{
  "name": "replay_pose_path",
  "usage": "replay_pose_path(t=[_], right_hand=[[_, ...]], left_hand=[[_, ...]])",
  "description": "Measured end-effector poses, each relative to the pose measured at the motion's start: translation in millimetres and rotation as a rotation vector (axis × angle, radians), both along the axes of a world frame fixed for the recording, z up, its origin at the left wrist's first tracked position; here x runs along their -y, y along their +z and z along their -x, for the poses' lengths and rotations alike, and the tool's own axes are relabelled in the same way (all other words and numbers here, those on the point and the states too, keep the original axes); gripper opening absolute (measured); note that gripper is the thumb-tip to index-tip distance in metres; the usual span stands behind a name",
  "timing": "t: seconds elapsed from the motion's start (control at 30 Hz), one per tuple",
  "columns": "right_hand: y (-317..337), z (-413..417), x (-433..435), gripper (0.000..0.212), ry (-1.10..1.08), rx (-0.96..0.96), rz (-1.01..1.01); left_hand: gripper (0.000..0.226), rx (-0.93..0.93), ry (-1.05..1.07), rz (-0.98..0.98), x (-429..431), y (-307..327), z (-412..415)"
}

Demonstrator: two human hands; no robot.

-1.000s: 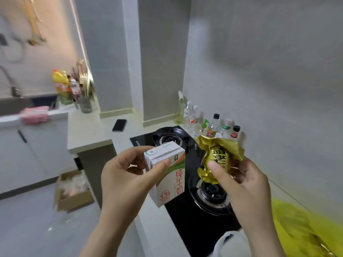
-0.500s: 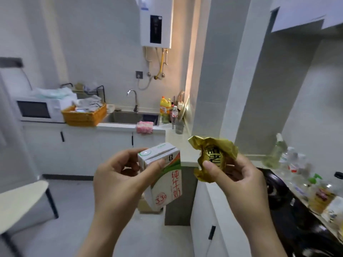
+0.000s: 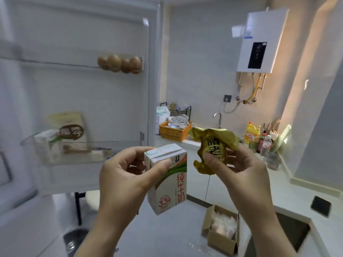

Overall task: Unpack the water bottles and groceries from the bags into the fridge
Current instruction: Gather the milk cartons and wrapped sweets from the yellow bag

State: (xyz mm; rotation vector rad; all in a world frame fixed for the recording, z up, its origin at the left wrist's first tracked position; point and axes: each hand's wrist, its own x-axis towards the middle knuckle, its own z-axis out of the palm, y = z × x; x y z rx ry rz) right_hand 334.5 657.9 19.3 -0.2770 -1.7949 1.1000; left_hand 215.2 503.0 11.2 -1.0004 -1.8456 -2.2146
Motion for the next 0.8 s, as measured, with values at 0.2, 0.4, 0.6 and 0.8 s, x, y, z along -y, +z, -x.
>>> replay_pose_path(t=[0.2,0.4,0.6,0.8], right_hand=[[10,76,14,0.026,0.180,-0.027,-0.053],[13,148,20,0.030,0.365,-0.064,-0.053],[21,215,20,0.029,0.509,-0.081,-0.049],[16,271,14,0.024,0.573,-0.062,-0.050]], left_hand=[[0.034,0.029,0.163,-0.013,36,6,51],[0.039,-0.003,0.328,0.008,58,12,91],[0.039,-0.034,0.478,0.008,70,27,129],[0.033,-0.055,0.643,-0.008,75,32,168]])
